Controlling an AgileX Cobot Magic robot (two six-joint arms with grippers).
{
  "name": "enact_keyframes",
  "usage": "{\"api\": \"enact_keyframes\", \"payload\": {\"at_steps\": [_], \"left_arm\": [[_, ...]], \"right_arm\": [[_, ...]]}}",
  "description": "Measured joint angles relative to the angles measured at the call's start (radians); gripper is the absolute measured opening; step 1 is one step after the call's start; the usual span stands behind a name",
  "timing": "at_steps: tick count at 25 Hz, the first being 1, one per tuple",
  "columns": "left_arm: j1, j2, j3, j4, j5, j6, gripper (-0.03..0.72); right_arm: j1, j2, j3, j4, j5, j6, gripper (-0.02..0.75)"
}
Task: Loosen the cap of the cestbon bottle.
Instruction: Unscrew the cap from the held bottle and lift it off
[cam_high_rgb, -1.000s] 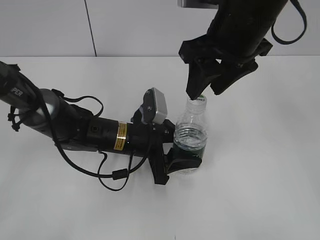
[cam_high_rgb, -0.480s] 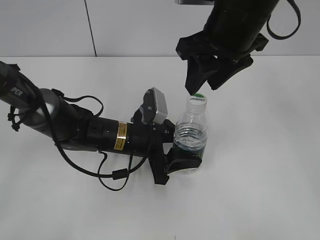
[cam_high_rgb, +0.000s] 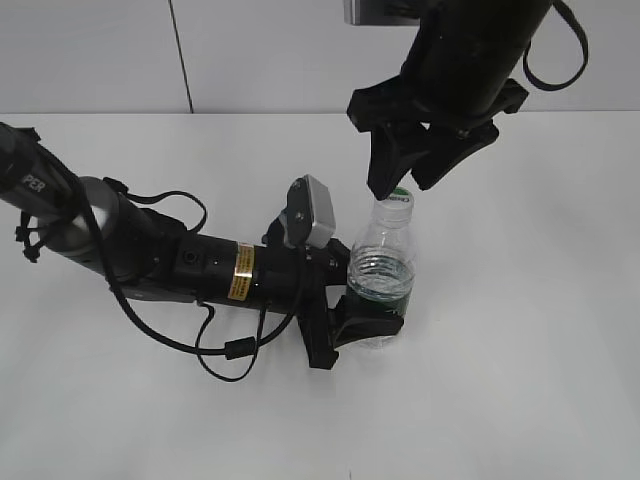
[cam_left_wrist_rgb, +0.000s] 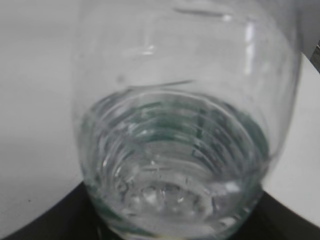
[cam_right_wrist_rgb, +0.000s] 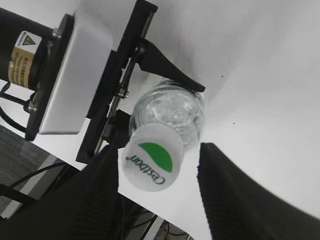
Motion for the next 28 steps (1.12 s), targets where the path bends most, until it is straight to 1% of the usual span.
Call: {"api": "enact_keyframes", "payload": {"at_steps": [9, 13, 23, 28], "left_arm": [[0.0, 0.0, 0.0, 0.001, 0.003, 0.0, 0.412], [0.0, 0.0, 0.0, 0.001, 0.009, 0.0, 0.412], [-0.001, -0.001, -0.004, 0.001, 0.017, 0.0, 0.412], [-0.001, -0.001, -0.005, 0.0, 0.02, 0.0, 0.412]], "right_arm": [[0.003, 0.024, 0.0, 0.0, 0.0, 0.0, 0.396], [0.022, 0.035, 0.0, 0.0, 0.0, 0.0, 0.395], [0.029, 0.035, 0.0, -0.028, 0.0, 0.0, 0.394], [0.029, 0.035, 0.0, -0.042, 0.0, 0.001, 0.349]]}}
